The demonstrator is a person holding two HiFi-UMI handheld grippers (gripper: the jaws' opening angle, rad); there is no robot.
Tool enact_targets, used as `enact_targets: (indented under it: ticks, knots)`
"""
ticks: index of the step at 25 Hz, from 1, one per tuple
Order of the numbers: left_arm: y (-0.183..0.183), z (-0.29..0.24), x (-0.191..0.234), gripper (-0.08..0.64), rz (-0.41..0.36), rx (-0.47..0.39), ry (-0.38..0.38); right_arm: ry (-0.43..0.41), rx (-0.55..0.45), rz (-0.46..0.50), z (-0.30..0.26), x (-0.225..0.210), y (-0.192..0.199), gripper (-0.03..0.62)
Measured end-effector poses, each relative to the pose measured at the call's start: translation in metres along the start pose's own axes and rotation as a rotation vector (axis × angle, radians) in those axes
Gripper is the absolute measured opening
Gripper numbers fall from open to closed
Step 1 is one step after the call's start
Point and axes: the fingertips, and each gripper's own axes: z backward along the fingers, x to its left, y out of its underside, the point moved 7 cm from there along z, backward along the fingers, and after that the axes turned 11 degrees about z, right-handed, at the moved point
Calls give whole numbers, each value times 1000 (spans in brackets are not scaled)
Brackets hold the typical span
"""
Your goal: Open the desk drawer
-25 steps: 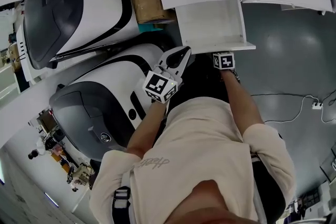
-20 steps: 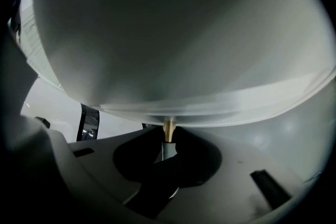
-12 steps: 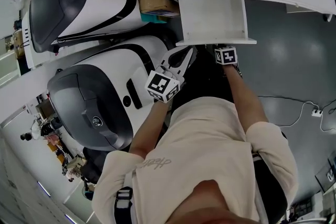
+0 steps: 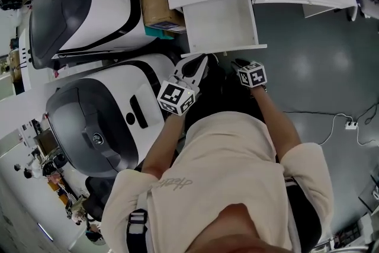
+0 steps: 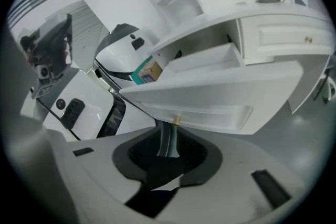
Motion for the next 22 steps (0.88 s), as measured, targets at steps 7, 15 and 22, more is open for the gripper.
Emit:
enact_targets:
  ticks: [7,15,22]
  knots:
    - [-14,-8,-22,0,-39,-24,17,2,-136,74,78,7,-15,54]
    - [-29,9,-30,0,-74,-61,2,71,-336,196,162,22,-54,-5]
    - [-50,25,-29,0,-80,-118,-21,113,-478,291,223,42,-101,-5]
